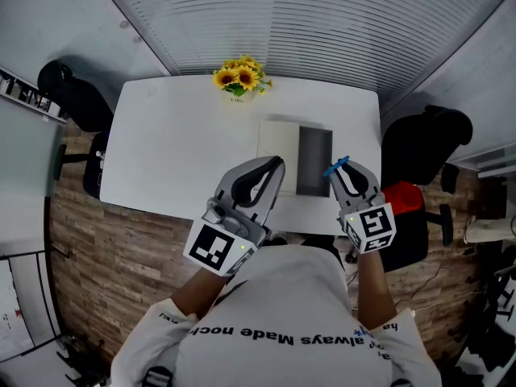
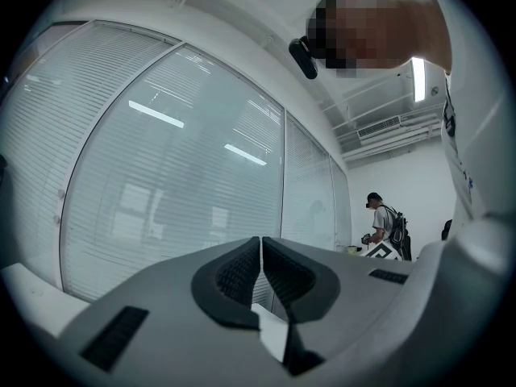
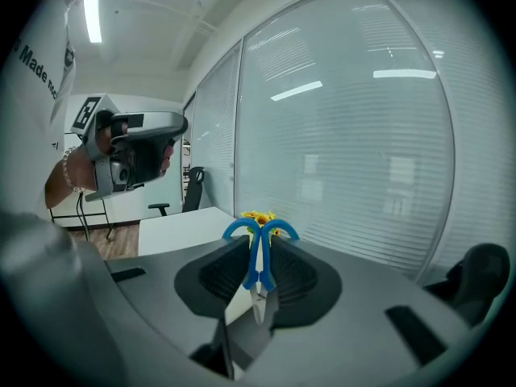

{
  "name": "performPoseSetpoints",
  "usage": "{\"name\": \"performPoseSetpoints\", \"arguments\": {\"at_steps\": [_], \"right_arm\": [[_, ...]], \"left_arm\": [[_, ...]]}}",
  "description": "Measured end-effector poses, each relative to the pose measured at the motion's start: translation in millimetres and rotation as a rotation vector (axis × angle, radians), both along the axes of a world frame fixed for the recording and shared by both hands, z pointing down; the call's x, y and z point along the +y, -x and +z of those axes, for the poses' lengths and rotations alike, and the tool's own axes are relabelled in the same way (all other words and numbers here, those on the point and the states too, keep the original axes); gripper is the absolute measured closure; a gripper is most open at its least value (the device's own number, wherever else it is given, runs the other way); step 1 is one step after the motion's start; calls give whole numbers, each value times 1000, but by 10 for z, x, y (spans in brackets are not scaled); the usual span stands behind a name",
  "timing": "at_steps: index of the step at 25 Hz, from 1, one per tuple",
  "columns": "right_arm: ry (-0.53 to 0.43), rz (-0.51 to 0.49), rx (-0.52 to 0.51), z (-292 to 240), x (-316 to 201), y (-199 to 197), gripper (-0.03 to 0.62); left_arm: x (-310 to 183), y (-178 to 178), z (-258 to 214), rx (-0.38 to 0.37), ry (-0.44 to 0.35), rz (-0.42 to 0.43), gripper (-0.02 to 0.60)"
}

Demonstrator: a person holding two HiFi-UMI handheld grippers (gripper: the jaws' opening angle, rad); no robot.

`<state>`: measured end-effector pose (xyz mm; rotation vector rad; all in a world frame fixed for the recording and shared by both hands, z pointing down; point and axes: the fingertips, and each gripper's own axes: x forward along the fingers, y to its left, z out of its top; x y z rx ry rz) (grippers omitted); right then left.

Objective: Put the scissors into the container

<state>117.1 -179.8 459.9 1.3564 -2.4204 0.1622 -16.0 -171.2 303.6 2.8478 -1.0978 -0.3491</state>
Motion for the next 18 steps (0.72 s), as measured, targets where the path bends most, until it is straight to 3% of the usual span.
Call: {"name": "performPoseSetpoints", "arguments": {"at_steps": [18], "right_arm": [[95, -21, 46, 538, -188, 35, 503]], "left_arm": [[-50, 11, 32, -1, 14, -2, 554]]}}
